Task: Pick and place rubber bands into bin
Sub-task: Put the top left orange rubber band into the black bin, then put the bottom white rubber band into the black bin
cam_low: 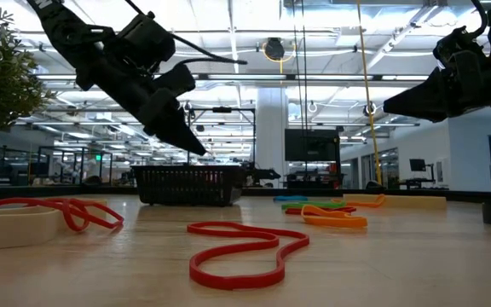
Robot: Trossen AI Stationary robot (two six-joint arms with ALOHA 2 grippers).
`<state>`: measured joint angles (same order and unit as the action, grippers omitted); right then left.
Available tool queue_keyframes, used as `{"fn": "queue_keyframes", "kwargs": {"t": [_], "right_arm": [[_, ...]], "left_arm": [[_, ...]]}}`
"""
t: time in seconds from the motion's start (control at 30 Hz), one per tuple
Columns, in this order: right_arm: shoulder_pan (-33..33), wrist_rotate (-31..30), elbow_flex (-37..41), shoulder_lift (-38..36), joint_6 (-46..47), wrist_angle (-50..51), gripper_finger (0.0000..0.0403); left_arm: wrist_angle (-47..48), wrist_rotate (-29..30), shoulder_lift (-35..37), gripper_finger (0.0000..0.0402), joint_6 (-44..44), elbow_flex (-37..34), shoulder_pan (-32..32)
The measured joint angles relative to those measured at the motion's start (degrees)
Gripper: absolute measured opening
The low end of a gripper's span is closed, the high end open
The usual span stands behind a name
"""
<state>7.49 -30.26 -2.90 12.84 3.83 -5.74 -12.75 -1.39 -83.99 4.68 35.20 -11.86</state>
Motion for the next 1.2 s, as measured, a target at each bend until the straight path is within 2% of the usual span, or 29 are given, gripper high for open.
{"fn": "queue_keyframes", "kwargs": {"t": [0.1, 0.27, 0.77, 1.13, 1.2], "right_arm": [[0.0, 0.0, 0.0, 0.0, 0.0, 0.0, 0.0141], [0.0, 0.0, 0.0, 0.0, 0.0, 0.0, 0.0141], [0.0, 0.2, 0.0, 0.0, 0.0, 0.0, 0.0141], [0.0, 0.3, 0.0, 0.0, 0.0, 0.0, 0.0141], [0.0, 0.3, 0.0, 0.0, 0.0, 0.0, 0.0141]], "left_arm": [[-1.0, -0.3, 0.0, 0.0063, 0.1, 0.0, 0.0], [-0.9, -4.3, 0.0, 0.0063, -0.7, 0.0, -0.6], [-0.8, -6.2, 0.0, 0.0064, 0.9, 0.0, -0.6], [-1.0, -4.5, 0.0, 0.0128, 1.1, 0.0, -0.6], [-1.1, -2.6, 0.0, 0.0139, 0.1, 0.0, -0.6]]}}
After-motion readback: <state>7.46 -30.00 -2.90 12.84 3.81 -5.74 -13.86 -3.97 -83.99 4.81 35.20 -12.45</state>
